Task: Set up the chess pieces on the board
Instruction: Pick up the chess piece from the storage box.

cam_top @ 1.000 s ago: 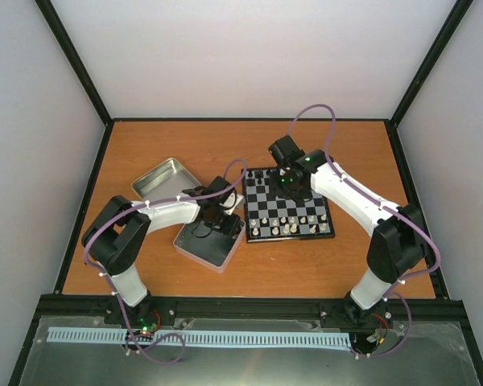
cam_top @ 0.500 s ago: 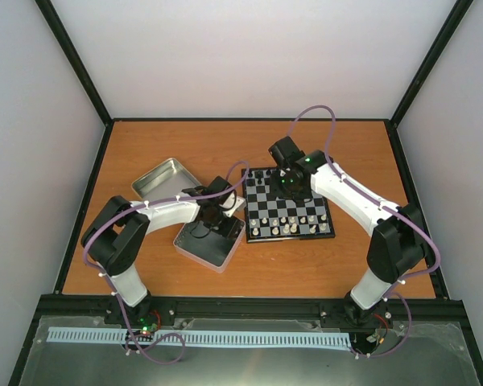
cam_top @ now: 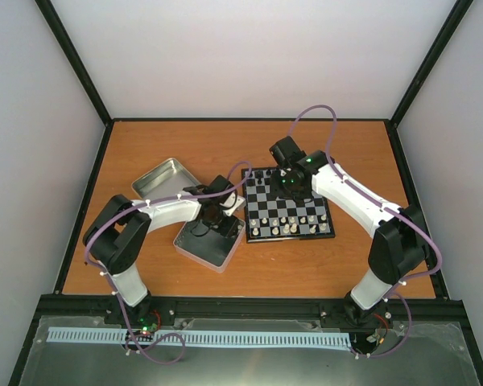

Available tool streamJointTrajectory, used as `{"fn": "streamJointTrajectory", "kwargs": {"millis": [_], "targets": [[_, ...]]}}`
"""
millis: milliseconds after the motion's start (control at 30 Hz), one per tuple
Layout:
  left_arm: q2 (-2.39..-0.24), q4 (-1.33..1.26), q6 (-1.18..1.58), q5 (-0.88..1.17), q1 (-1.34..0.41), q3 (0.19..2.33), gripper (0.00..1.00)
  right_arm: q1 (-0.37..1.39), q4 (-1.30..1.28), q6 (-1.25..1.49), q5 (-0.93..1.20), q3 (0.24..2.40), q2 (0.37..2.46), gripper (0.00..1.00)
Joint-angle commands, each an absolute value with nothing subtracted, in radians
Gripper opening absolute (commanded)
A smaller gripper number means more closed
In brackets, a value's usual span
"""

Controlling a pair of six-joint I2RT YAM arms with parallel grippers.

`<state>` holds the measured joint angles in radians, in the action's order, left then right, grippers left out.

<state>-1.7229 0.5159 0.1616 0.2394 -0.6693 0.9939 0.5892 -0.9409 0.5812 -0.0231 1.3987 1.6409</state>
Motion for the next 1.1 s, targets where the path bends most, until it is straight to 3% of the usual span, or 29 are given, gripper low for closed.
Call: {"fn": "streamJointTrajectory", "kwargs": {"millis": [0,267,400,733,1067], "targets": [[-1.741,0.539,0.131,0.233,-0.667,1.023,0.3,0.584,-0.93,0.583,-0.043,1.397,1.615,0.5],[-1.711,0.548,0.148,0.207,-0.667,0.981,0.14,0.584,-0.915,0.577,-0.028,1.394,1.617,0.5],[-1.669,0.532,0.18,0.192,-0.664,0.948,0.13,0.584,-0.865,0.505,0.06,1.382,1.618,0.5],[-1.503,0.435,0.313,0.157,-0.655,0.839,0.12,0.59,-0.645,0.369,0.594,1.285,1.652,0.51],[-1.331,0.356,0.415,0.172,-0.635,0.768,0.12,0.626,-0.542,0.39,0.873,1.266,1.757,0.52]]}}
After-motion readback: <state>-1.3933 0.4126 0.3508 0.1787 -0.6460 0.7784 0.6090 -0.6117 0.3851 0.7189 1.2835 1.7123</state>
